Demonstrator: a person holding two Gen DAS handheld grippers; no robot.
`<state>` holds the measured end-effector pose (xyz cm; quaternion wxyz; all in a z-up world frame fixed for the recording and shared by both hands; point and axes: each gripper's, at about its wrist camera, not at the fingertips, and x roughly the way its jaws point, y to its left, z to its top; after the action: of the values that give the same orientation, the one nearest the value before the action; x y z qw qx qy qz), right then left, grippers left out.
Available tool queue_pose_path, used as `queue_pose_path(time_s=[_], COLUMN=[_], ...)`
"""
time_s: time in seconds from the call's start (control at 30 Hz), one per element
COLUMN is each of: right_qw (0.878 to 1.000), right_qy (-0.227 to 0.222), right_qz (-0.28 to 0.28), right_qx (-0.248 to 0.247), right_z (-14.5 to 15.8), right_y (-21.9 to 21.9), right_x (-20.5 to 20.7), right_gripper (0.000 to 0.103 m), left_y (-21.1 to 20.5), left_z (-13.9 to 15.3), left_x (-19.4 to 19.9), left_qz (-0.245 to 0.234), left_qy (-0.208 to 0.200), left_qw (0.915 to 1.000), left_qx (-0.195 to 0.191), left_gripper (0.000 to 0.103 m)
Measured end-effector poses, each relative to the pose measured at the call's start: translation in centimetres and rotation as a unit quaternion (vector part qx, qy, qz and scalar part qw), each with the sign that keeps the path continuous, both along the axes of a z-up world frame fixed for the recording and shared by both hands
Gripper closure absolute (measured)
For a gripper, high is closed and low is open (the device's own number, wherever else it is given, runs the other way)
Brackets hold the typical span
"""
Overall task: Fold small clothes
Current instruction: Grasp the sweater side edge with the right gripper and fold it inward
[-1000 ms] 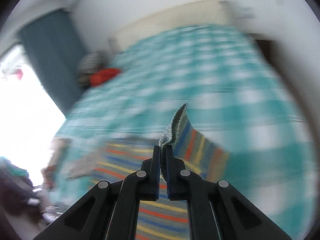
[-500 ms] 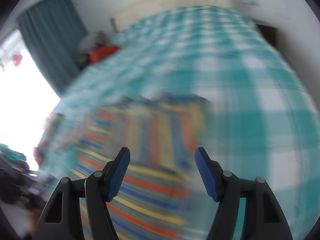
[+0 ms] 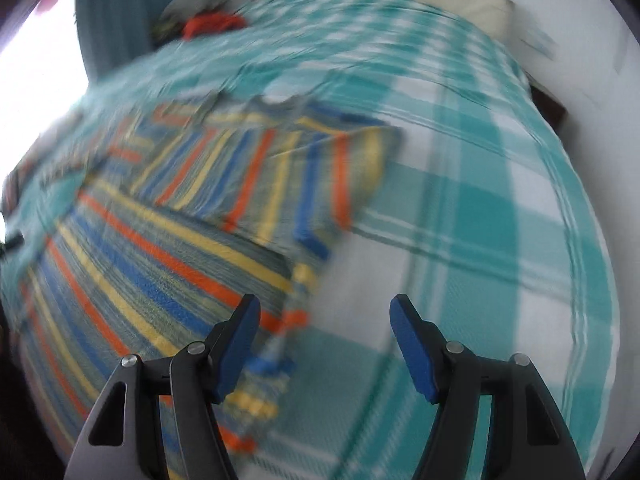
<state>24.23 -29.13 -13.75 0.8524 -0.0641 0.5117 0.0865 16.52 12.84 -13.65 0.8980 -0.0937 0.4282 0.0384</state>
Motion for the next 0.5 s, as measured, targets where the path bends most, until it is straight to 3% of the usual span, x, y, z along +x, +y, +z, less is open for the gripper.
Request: queue_pose_path(time_s=[0.1,0.17,0.2,0.23,0.27,0.4,0.5], right_qw=[1.0,0.996,0.994,0.992,0.99,0.993,0.996], right_qy=[-0.011,0.0,0.006,0.005,0.007,0.018,0.011], right_qz=[0.004,-0.05,-0.086,-0.123,-0.139,-0.103,-0.067], right_qx=[-0.025,-0.071,-0.063,-0.008,0.013,0.047,0.054], right_z=[-1.3,-3.0,-3.7,-3.8,-3.7,-2.2,-0.1], right_y=[1.5,0.2,-1.4,-3.7,-4.8,-5.0,-4.8], right_x=[1.5,2.2,2.1,1.5,1.1,0.0,-0.2], right_gripper=[0.038,0.042,0.04,0.037,0.033,0.032,0.032], left_y=[0.4,0.8,1.1,1.3,1.6,1.9,1.2], left_z=[-0.2,-0.2,-0.1,0.0,0.0,-0.3,-0.1], left_x=[0.0,-0.1,-0.1,-0.1,-0.1,0.5,0.4], left_qz=[0.005,0.01,0.014,0.017,0.019,0.018,0.005], left_qy=[0.006,0.007,0.006,0.005,0.005,0.018,0.016], left_qw=[0.9999,0.9999,0.9998,0.9996,0.9995,0.9985,0.9989], left_qx=[-0.007,-0.01,-0.014,-0.02,-0.026,-0.049,-0.043], left_gripper=[0.001,0.001,0.001,0.001,0.001,0.001,0.001])
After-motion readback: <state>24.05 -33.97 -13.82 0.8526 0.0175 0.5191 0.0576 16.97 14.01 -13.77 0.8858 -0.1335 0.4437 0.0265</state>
